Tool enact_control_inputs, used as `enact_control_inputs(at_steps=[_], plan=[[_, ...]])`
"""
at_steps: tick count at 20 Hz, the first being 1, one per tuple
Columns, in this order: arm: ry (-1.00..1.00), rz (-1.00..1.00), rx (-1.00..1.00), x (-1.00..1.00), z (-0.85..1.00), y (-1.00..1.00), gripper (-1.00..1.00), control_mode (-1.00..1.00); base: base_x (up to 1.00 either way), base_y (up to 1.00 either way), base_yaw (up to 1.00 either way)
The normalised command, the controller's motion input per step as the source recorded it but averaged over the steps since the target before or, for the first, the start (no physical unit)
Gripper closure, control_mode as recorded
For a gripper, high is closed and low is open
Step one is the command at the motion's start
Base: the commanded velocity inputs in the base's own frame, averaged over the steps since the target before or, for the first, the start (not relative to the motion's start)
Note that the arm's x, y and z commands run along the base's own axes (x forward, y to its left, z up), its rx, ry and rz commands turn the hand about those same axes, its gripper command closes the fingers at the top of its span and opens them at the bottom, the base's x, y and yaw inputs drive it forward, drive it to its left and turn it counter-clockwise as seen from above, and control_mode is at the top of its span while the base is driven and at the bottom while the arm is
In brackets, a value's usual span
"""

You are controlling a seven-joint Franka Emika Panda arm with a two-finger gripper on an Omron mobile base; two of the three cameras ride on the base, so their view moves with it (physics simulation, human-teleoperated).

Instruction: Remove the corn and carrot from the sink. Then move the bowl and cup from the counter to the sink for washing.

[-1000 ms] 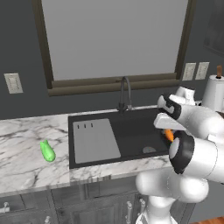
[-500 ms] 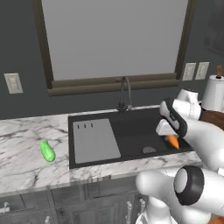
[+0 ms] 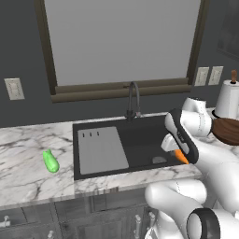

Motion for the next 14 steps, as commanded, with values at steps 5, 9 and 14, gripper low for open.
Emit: enact_control_inputs(at_steps=[5,9,14], plan=[[0.00,0.23,-0.04,-0.13,0.16,0.51,1.00,-1.00,0.00,0.00,0.00],[0.00,0.21,-0.04,-0.15,0.11,0.51,1.00,-1.00,0.00,0.00,0.00],[0.00,0.10,-0.02,-0.12,0.09,0.58,1.00,-1.00,0.00,0.00,0.00]])
